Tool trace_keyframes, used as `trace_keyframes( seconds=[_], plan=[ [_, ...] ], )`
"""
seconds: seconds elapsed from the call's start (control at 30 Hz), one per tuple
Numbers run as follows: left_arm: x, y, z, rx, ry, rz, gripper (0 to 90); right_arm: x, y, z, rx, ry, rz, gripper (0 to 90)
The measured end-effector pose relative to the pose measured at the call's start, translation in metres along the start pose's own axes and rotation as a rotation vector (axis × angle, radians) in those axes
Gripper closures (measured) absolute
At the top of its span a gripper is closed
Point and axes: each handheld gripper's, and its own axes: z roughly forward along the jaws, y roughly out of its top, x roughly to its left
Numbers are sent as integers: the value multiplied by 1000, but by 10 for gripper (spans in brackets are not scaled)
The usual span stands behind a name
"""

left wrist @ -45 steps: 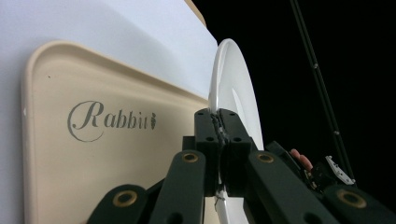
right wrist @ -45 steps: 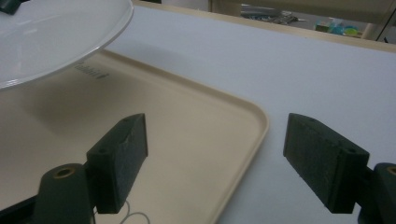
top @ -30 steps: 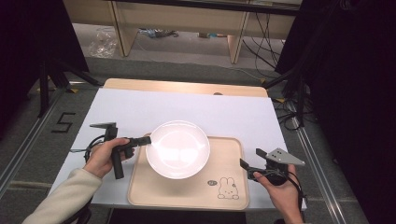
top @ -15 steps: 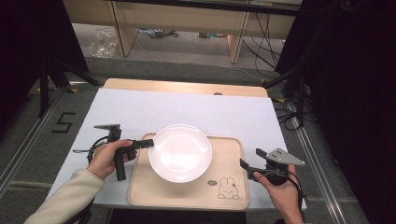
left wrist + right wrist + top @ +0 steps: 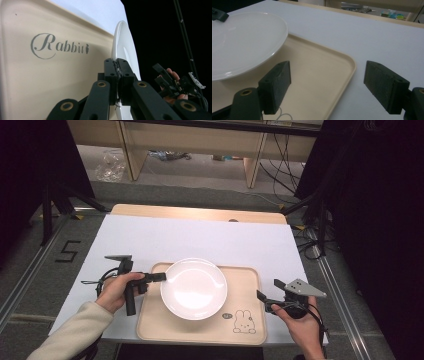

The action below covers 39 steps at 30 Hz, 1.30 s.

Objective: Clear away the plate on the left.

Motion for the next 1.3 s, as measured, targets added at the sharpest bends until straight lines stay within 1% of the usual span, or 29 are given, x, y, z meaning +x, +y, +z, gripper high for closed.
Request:
trace_keyframes(
  seconds=[0.07,0.13,0.2,0.23,0.27,0.33,0.37,0.4,0.43,0.47,0.57,0.67,0.7,0.77,0.8,0.87,0.9,0.97,1.0,1.03,1.07,1.13,1.17,1.2,1.23,1.27,1.3],
  plan=[
    [0,0,1,3,2,-3,869,0,0,0,1,0,0,226],
    [2,-2,3,13,23,-1,869,0,0,0,-3,-3,-6,226],
    [3,-2,4,14,29,2,867,0,0,0,-3,-1,-5,226],
    [3,-3,5,21,49,18,865,0,0,0,-4,-2,-7,226],
    [3,-4,6,23,55,25,860,0,0,0,0,1,0,226],
    [4,-3,6,32,58,13,860,0,0,0,0,1,0,226],
    [4,-3,6,32,61,16,860,0,0,1,-12,3,3,226],
    [4,-3,6,32,61,16,861,0,0,1,-12,3,3,226],
    [3,-3,6,32,66,20,861,0,0,0,1,2,0,226],
    [3,-3,6,31,68,23,861,0,0,1,-13,2,3,226],
    [4,-3,7,32,74,27,861,0,0,1,-13,3,3,226],
    [3,-4,8,39,95,47,865,0,0,1,-12,3,3,226],
    [3,-4,8,42,97,59,865,0,0,1,-12,3,3,226],
    [4,-3,8,46,98,63,867,0,0,0,9,4,-1,226],
    [4,-4,8,47,105,71,867,0,0,0,2,3,1,226],
    [4,-4,9,51,118,75,866,0,0,0,2,3,0,226],
    [4,-4,9,51,118,75,866,0,0,0,3,1,0,226],
    [6,-4,9,60,126,86,865,0,0,0,2,3,0,226],
    [6,-4,10,56,131,88,864,0,0,0,2,3,0,226],
    [7,-4,10,61,140,92,863,0,-1,3,-19,14,7,226],
    [7,-5,11,64,146,94,862,0,-1,3,-27,10,2,226],
    [8,-5,11,70,153,99,861,0,-1,3,-20,14,7,226],
    [9,-5,11,71,154,98,859,0,-1,3,-27,10,2,226],
    [9,-5,11,71,154,98,858,0,-1,2,-16,4,-2,226],
    [12,-4,11,88,150,136,857,0,0,0,5,-1,-6,226],
    [9,-5,12,83,161,100,855,0,0,0,11,3,0,226],
    [9,-5,12,82,169,109,852,0,0,0,3,2,0,226]
  ],
)
